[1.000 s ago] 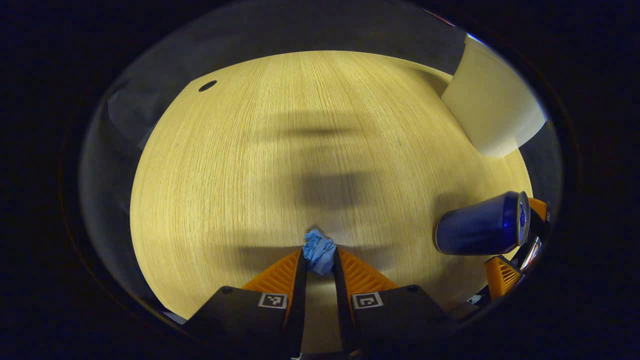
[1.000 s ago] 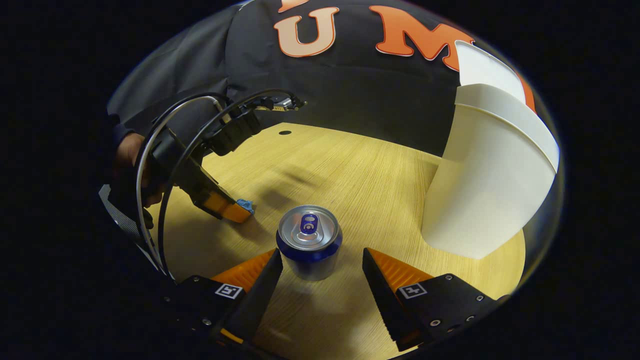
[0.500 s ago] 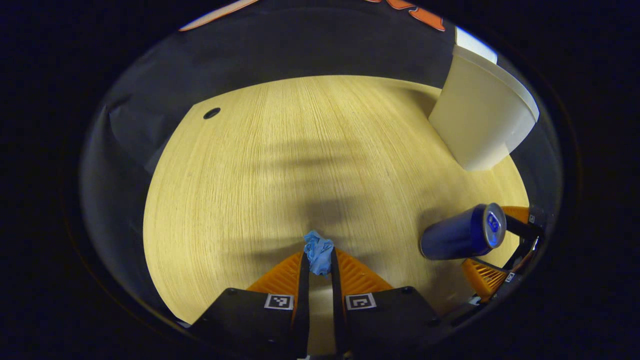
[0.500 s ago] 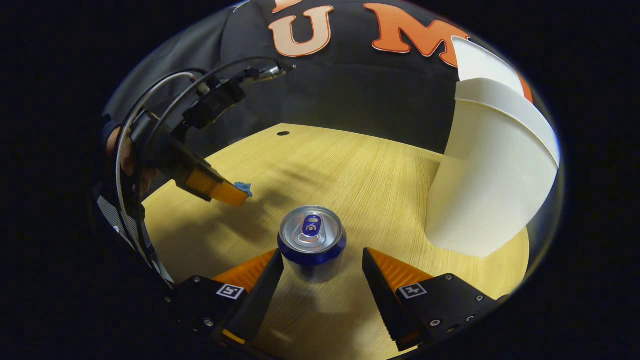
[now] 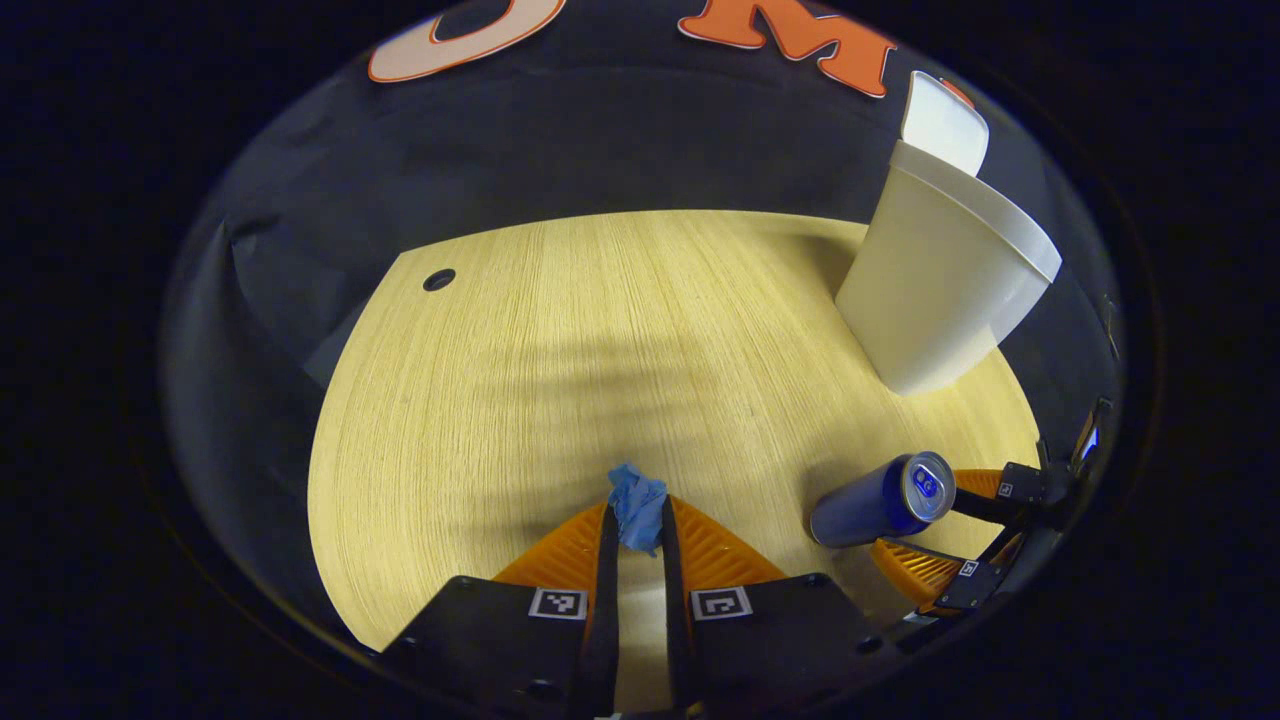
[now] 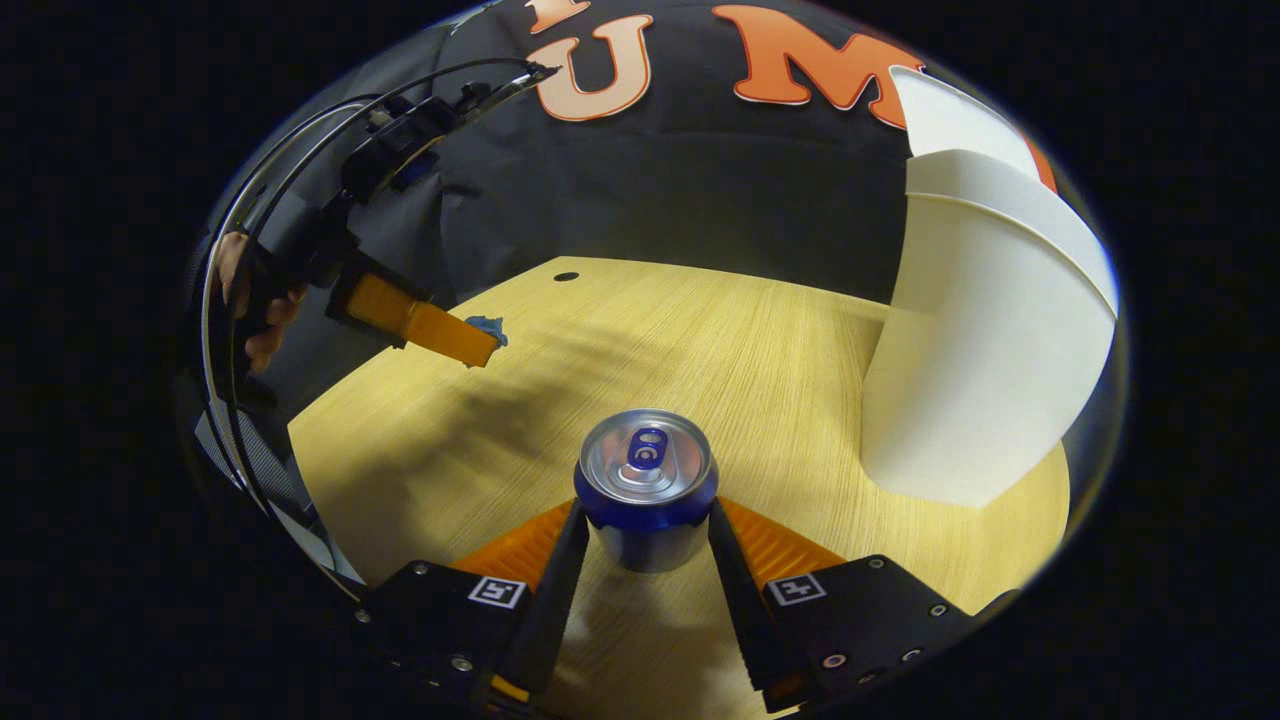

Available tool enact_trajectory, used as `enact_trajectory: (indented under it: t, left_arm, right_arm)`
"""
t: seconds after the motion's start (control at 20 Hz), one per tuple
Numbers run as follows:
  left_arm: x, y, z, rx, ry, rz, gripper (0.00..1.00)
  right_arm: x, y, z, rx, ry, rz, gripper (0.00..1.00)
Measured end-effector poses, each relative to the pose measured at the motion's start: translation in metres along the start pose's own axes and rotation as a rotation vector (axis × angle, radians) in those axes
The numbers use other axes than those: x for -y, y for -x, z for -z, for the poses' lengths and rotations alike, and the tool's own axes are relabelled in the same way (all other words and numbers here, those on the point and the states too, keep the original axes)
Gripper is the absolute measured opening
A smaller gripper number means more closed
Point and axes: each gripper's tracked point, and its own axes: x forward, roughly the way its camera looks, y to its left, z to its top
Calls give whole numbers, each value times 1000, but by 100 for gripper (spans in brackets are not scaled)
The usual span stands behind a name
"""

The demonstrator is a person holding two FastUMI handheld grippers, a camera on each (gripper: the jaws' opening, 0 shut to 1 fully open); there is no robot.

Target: Press the lid of the desktop garbage bin to open it, pick up the crumpled paper on the desktop and throw it into the bin, then pick up the pop can on the desktop and drop it into the bin, and finally close the garbage bin lid.

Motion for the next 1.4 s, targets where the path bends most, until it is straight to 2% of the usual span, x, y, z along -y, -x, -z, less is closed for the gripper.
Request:
enact_trajectory:
  t: [0.2,0.55,1.05,1.4]
  left_arm:
    - [20,11,-15,47,-36,31,24]
    - [64,23,-54,153,-76,143,24]
    - [152,56,-132,362,-175,341,24]
    - [207,81,-194,490,-208,442,24]
  right_arm:
    - [13,13,-6,32,-50,40,73]
    - [32,43,-19,82,-104,131,73]
    - [65,83,-10,94,-161,277,73]
    - [98,120,-5,117,-218,380,73]
